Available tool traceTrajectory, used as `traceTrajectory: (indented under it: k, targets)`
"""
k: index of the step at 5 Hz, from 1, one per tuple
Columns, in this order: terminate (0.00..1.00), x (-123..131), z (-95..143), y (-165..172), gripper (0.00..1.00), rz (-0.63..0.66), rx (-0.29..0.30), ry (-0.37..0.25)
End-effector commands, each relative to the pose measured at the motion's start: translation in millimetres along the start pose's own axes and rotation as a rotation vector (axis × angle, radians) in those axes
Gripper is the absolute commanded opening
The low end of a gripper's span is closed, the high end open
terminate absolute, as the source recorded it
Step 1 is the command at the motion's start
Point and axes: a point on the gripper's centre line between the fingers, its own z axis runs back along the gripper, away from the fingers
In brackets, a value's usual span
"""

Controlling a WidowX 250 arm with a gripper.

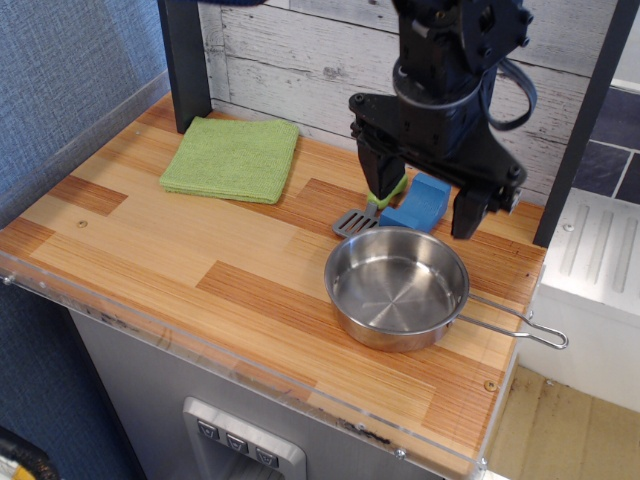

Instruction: Put the blue object in the pot

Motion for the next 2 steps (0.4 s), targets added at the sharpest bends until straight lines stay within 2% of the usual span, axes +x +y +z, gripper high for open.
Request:
traceTrajectory:
  k: [1, 2]
  targets:
    - [0.0, 27, -12, 17, 1.0, 0.117, 0.039, -0.039]
    - [0.0, 32, -29, 23, 1.0, 0.139, 0.044, -0.012]
